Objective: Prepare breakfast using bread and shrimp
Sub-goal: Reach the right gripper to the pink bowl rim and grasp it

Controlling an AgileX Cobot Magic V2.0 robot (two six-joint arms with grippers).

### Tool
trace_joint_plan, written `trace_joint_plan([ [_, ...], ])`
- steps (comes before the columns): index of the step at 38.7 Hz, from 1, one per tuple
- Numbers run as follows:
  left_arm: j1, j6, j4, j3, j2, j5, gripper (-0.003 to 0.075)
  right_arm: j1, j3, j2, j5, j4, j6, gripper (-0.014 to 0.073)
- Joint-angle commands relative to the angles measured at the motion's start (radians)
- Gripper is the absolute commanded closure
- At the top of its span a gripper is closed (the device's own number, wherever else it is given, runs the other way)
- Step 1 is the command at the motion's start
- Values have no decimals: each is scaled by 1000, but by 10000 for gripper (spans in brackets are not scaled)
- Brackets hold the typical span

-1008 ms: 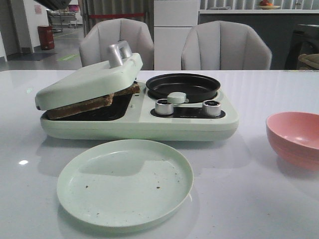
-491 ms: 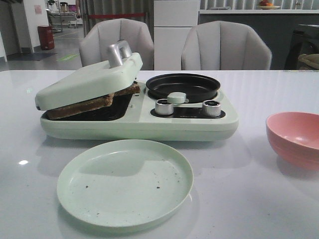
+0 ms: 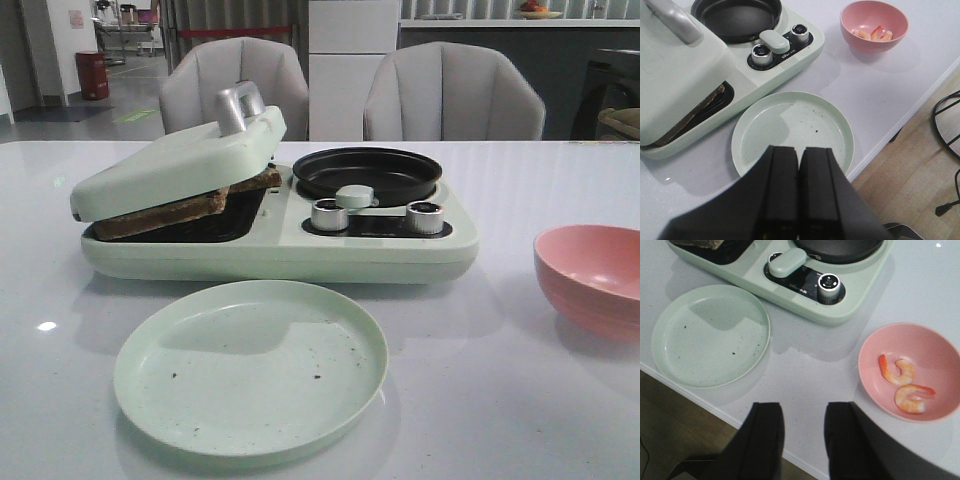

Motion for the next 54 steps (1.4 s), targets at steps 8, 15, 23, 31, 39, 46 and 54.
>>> trace_joint_plan([
  [8,-7,1,-43,-26,5,-65,621,-29,-29,69,-109,-18,2,195],
  [15,-7,1,-43,-26,5,-70,621,-158,-64,179,-76,-18,2,21],
  [23,-7,1,-43,-26,5,-70,621,-394,-172,349,50,-18,2,11],
  [31,-7,1,-43,-26,5,-72,621,-531,-245,514,76,-18,2,11],
  [39,-7,1,-43,-26,5,-72,621,-536,-278,660,10,-23,-9,11],
  [46,-7,1,-43,-26,5,-74,621,-536,-288,763,-64,-51,-9,11],
  [54,-7,1,-43,-26,5,-74,621,-536,-288,848,-149,-58,-9,11],
])
